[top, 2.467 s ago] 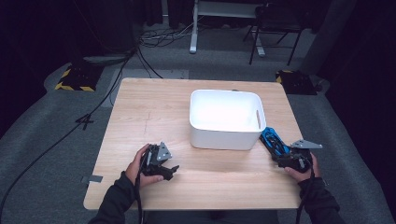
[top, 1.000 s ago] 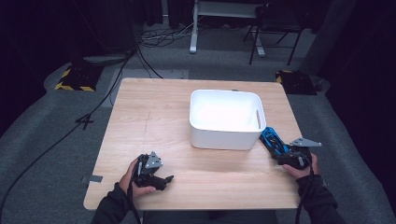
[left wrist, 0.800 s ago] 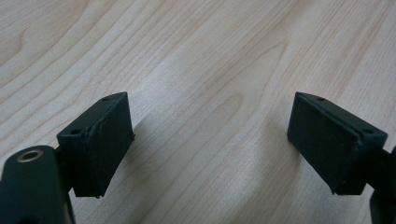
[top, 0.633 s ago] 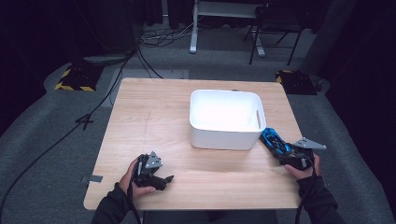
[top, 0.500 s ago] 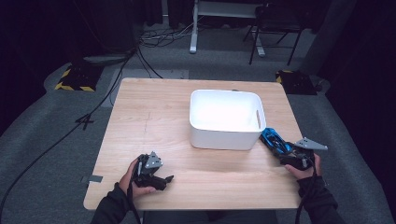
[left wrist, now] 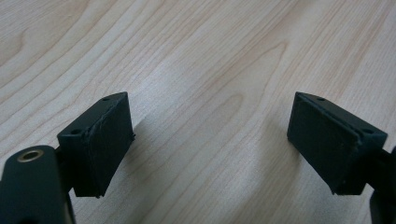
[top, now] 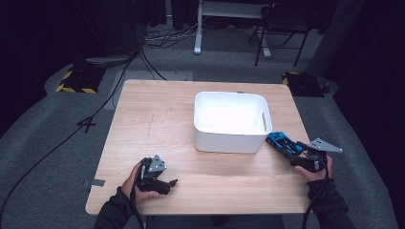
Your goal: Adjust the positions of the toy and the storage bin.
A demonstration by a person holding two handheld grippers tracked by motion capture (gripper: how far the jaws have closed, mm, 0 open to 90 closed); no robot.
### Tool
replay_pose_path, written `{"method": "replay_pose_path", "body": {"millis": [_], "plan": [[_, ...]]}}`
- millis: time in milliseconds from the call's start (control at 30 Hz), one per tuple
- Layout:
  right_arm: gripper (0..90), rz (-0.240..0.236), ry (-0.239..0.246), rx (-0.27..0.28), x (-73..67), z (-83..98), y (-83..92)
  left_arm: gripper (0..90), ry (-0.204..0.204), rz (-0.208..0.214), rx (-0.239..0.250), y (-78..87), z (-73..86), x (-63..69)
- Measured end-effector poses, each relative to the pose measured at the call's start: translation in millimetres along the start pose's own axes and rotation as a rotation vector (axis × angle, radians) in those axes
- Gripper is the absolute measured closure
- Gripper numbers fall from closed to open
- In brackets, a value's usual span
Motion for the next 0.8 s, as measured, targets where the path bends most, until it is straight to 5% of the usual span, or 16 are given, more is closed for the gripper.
{"method": "replay_pose_path", "body": {"millis": [800], "plan": [[24.6,-0.023,0.005,0.118,-9.6,-31.5,17.8,14.7,0.0,0.0,0.0,0.0,0.0,0.0]]}}
Point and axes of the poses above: each handheld gripper's, and its own axes: y roughly backward along the jaws, z roughly out of its underside, x roughly to its right, the point moved 7 cm from there along -y, roughly forward along the jaws, and after that the axes turned 7 degrees about -y, right-handed, at the moved point
